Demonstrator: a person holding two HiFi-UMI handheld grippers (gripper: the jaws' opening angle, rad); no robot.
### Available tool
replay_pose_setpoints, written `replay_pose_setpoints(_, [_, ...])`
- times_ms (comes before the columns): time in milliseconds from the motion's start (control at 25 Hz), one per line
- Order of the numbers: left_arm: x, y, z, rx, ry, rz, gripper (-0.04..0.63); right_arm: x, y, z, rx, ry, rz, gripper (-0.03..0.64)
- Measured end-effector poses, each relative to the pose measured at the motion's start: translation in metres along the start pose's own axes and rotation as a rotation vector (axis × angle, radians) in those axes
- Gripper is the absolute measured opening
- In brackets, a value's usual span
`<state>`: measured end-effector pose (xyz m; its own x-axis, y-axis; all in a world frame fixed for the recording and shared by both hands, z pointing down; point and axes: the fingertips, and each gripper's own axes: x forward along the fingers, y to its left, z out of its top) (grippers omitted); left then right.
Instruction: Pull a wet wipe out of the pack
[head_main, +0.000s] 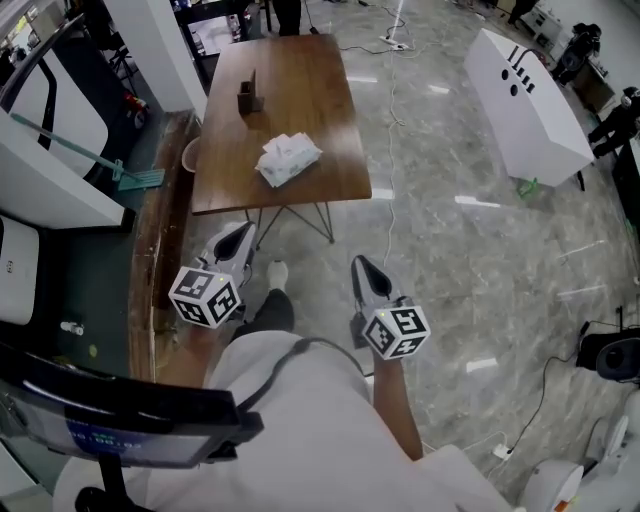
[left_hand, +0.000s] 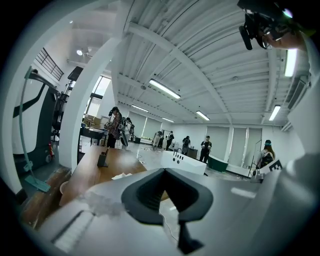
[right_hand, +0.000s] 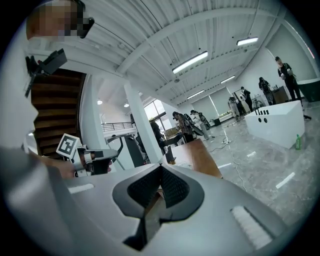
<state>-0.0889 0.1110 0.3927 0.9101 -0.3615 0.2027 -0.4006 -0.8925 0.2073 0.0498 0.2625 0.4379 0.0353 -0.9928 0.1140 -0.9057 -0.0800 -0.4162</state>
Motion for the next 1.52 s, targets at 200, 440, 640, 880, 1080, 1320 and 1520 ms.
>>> replay_pose_setpoints(200, [0.04, 0.054, 0.004, -0.001, 0.01, -0.005, 0.005, 0.063, -0.009, 0.01, -0.026, 0.038, -0.014, 0.008])
replay_pose_setpoints(440, [0.096, 0.117, -0.002, -0.027, 0.09, -0.03, 0.005, 0.153, -0.003, 0.042, -0.09, 0.074, 0.01, 0.008])
replay_pose_setpoints(640, [0.148, 0.152, -0.023, -0.008, 0.21, -0.058, 0.079, 0.213, -0.006, 0.061, -0.106, 0.095, -0.009, 0.008])
replay_pose_setpoints(880, [0.218, 0.176, -0.05, 0.011, 0.346, -0.132, 0.169, 0.271, -0.023, 0.065, -0.107, 0.125, -0.069, 0.008])
replay_pose_setpoints(1080, [0.259, 0.185, -0.075, 0.02, 0.437, -0.145, 0.193, 0.297, -0.039, 0.061, -0.092, 0.15, -0.134, 0.008])
replay_pose_setpoints(1320, [0.285, 0.194, -0.088, -0.024, 0.462, -0.061, 0.246, 0.31, -0.052, 0.048, -0.061, 0.205, -0.182, 0.008])
replay_pose_setpoints(1520, [0.291, 0.196, -0.09, -0.071, 0.468, -0.008, 0.209, 0.326, -0.063, 0.032, -0.054, 0.259, -0.163, 0.008])
